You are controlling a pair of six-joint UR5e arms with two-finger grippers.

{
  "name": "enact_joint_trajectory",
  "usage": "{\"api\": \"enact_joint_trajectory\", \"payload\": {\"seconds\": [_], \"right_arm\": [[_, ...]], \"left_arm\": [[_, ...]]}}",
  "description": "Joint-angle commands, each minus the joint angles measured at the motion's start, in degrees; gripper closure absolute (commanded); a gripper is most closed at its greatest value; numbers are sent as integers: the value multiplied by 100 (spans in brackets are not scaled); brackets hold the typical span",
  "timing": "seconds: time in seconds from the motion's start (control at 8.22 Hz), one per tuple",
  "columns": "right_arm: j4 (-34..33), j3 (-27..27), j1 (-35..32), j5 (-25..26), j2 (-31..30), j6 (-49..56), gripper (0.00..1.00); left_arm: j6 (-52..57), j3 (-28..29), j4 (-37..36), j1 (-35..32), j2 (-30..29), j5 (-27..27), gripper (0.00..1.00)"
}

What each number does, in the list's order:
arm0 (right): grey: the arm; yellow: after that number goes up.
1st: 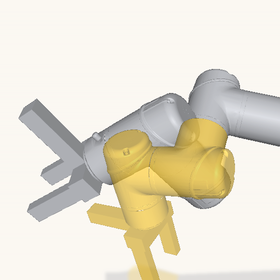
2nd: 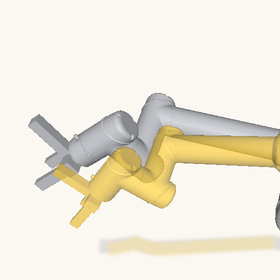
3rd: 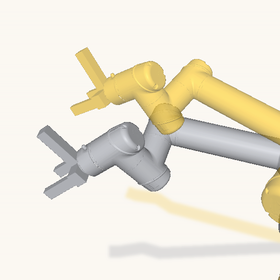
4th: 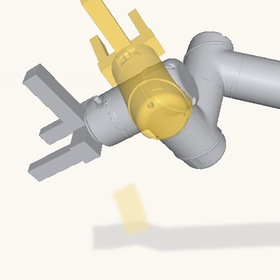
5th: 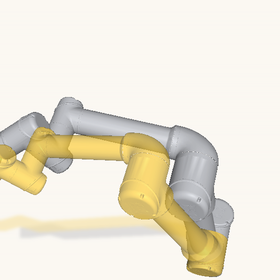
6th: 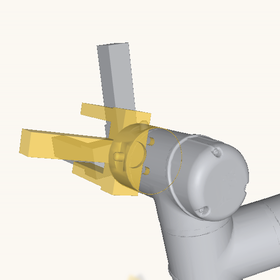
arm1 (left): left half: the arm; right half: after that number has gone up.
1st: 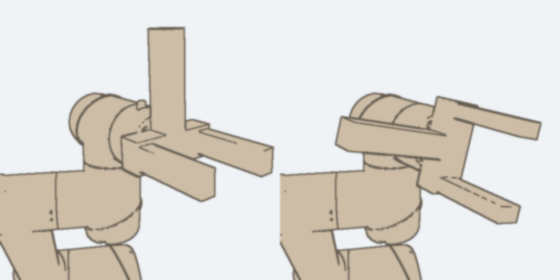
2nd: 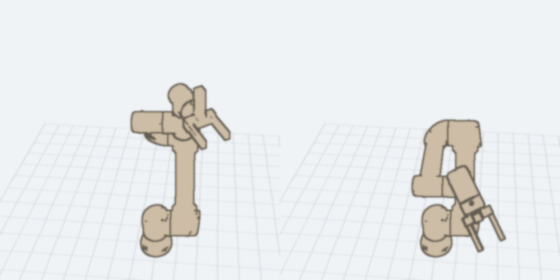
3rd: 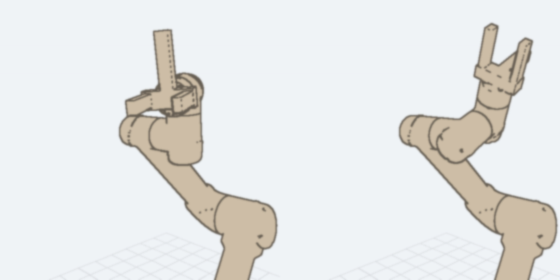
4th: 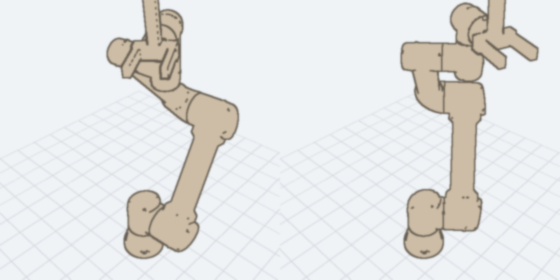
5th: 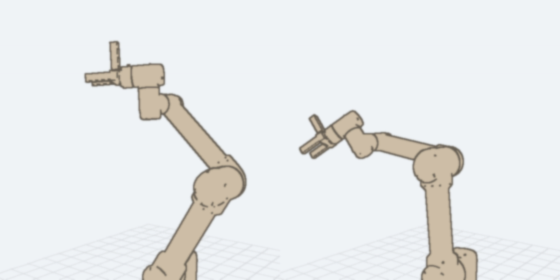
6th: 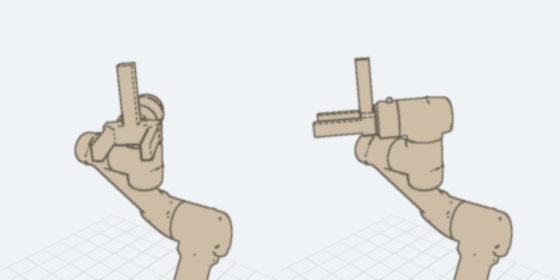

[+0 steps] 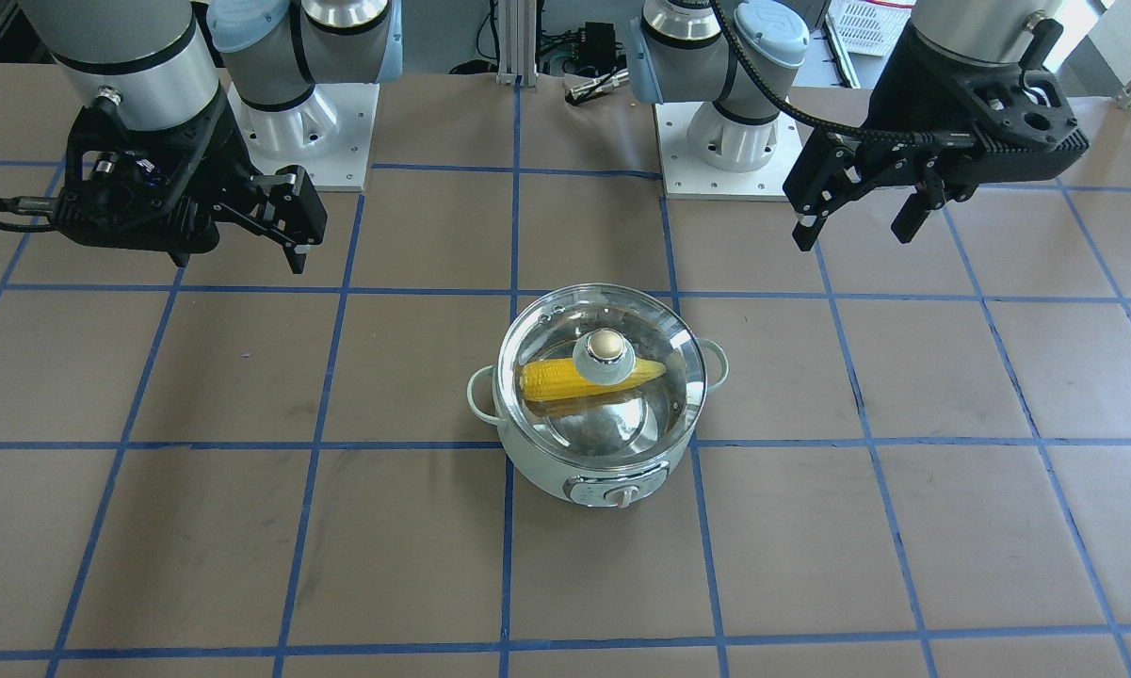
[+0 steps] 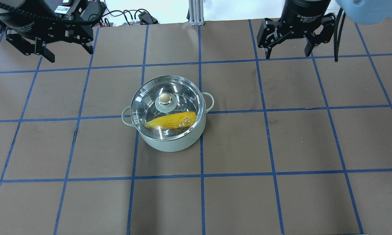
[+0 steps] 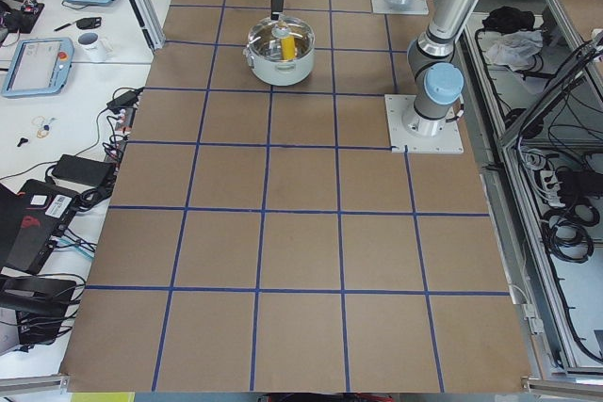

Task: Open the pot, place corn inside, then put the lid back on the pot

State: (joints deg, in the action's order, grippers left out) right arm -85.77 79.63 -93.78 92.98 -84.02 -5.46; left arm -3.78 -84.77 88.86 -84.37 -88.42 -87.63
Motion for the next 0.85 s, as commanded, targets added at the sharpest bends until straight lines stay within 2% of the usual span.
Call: {"api": "enact_joint_trajectory", "payload": {"seconds": [0.0,0.73], "right_arm": [[-1,8,0,-296,-9,-17,0],[-1,17,18,-237,-9,44,0]], "left_arm": [[0,4,0,0,9,0,0],[0,-5,0,0,9,9,0]]}}
